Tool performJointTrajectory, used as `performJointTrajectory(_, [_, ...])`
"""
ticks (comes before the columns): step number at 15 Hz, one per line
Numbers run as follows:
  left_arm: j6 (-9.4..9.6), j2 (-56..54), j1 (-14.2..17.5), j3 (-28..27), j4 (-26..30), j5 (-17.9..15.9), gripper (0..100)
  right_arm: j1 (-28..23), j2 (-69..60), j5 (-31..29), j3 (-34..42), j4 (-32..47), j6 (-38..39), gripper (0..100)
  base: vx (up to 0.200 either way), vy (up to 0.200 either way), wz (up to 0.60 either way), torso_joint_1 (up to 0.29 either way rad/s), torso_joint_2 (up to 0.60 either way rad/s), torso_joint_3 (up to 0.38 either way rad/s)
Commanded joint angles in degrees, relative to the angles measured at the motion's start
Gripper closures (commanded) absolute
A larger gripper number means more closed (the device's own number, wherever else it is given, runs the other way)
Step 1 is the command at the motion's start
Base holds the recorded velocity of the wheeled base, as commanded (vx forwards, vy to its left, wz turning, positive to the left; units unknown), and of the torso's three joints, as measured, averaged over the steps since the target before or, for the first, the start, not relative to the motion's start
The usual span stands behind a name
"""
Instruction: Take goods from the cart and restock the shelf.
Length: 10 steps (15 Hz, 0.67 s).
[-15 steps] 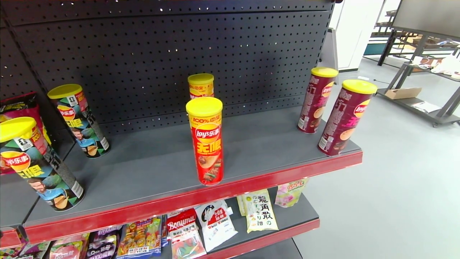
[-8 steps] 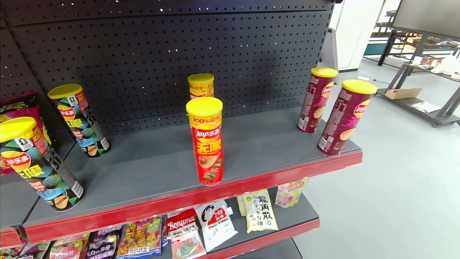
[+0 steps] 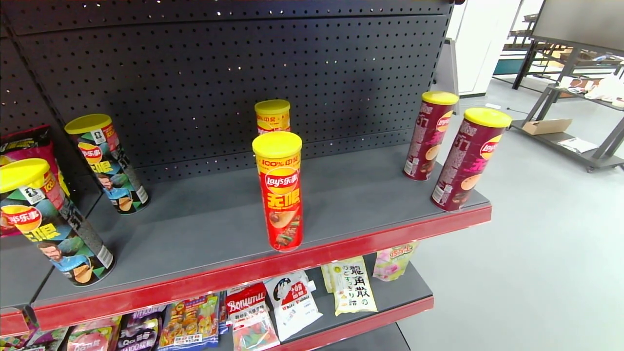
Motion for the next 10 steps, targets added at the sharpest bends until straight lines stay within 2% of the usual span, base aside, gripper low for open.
performJointTrajectory(1, [0.45, 0.2, 0.0, 0.4, 0.1, 0.2, 0, 0.0, 0.0, 0.0, 0.0, 0.0, -0.1, 0, 0.0, 0.0, 0.0, 0.0, 0.0, 0.0])
performJointTrajectory(6, [0.36, 0.2, 0.0, 2.0, -0.4, -0.2, 0, 0.0, 0.0, 0.0, 0.0, 0.0, -0.1, 0, 0.0, 0.0, 0.0, 0.0, 0.0, 0.0])
performJointTrajectory(8, [-1.57, 0.2, 0.0, 2.0, -1.9, -0.2, 0, 0.0, 0.0, 0.0, 0.0, 0.0, -0.1, 0, 0.0, 0.0, 0.0, 0.0, 0.0, 0.0])
performJointTrajectory(10, [-2.01, 0.2, 0.0, 1.0, -3.7, -0.2, 0, 0.0, 0.0, 0.0, 0.0, 0.0, 0.1, 0, 0.0, 0.0, 0.0, 0.0, 0.0, 0.0])
